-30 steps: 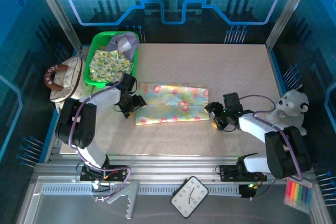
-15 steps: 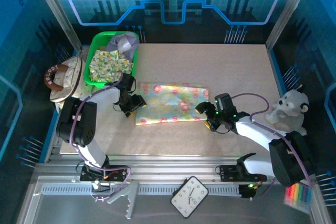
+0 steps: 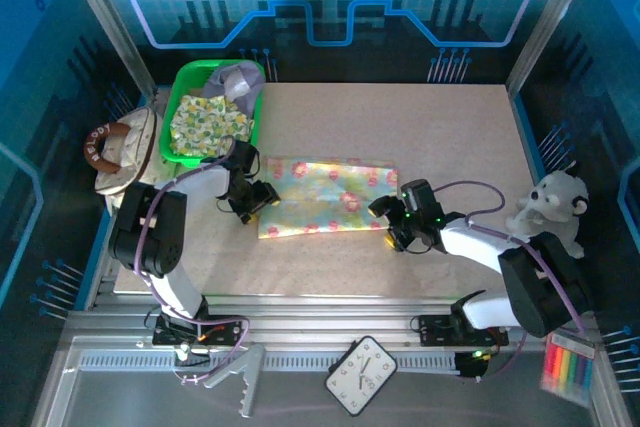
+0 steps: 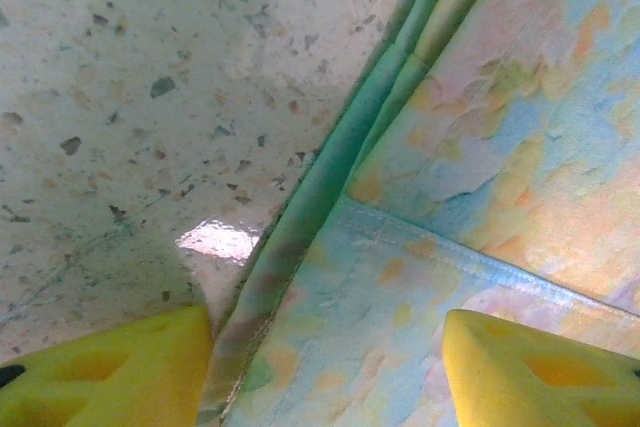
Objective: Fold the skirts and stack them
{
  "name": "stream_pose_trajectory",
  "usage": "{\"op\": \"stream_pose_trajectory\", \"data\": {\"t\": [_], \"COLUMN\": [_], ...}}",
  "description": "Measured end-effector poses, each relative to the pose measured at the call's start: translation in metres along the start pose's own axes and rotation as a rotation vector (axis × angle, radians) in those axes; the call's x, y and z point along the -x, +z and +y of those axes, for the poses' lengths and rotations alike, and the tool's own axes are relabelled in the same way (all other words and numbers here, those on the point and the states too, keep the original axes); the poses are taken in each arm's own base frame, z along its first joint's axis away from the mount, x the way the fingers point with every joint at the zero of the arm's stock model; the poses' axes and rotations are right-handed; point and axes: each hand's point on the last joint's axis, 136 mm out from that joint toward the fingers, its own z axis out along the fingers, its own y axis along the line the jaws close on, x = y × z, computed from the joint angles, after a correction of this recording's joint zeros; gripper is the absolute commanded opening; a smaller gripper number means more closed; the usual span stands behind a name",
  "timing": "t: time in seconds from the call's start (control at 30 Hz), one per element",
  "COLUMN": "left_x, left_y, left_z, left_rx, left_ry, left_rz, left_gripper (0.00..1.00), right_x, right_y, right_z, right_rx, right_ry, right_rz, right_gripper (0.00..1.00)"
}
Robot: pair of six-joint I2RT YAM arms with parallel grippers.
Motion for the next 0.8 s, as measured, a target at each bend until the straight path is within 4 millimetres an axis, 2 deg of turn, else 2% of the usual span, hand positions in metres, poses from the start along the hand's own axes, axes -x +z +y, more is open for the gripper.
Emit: {"op": "stream_pose_trajectory", "data": {"t": [0.17,0.27,0.37,0.5,0.63,0.8], "left_x": [0.0,0.0,0.0,-0.001,0.0,-0.001], "left_y": [0.001,0.001,0.001,0.002,0.003,0.003], "left_z": [0.001,0.0,0.0,0.001,0.003,0.004], "left_rx": [0.002,0.002,0.001,0.004,0.004,0.007], "left_ry": [-0.001,-0.001,-0.001,-0.003,-0.009,-0.01], "left_rz": [0.002,0.003,0.004,0.008,0.013,0.017], "left_gripper": [0.64,0.64,0.63,0.6,0.57,0.55], "right_x": [0.013,0.019,0.022,0.026,0.028,0.035], "right_y": [0.001,-0.001,-0.003,0.0,0.005,0.009], "right_z": [0.022,0.029,0.028,0.015,0.008,0.017], "right_rx": [0.089,0.113,0.119,0.095,0.079,0.119], "right_ry": [-0.023,-0.028,-0.024,-0.008,0.0,-0.02], "right_rz": [-0.069,-0.101,-0.126,-0.15,-0.163,-0.199], "right_gripper": [0.81,0.82,0.82,0.8,0.71,0.6]}}
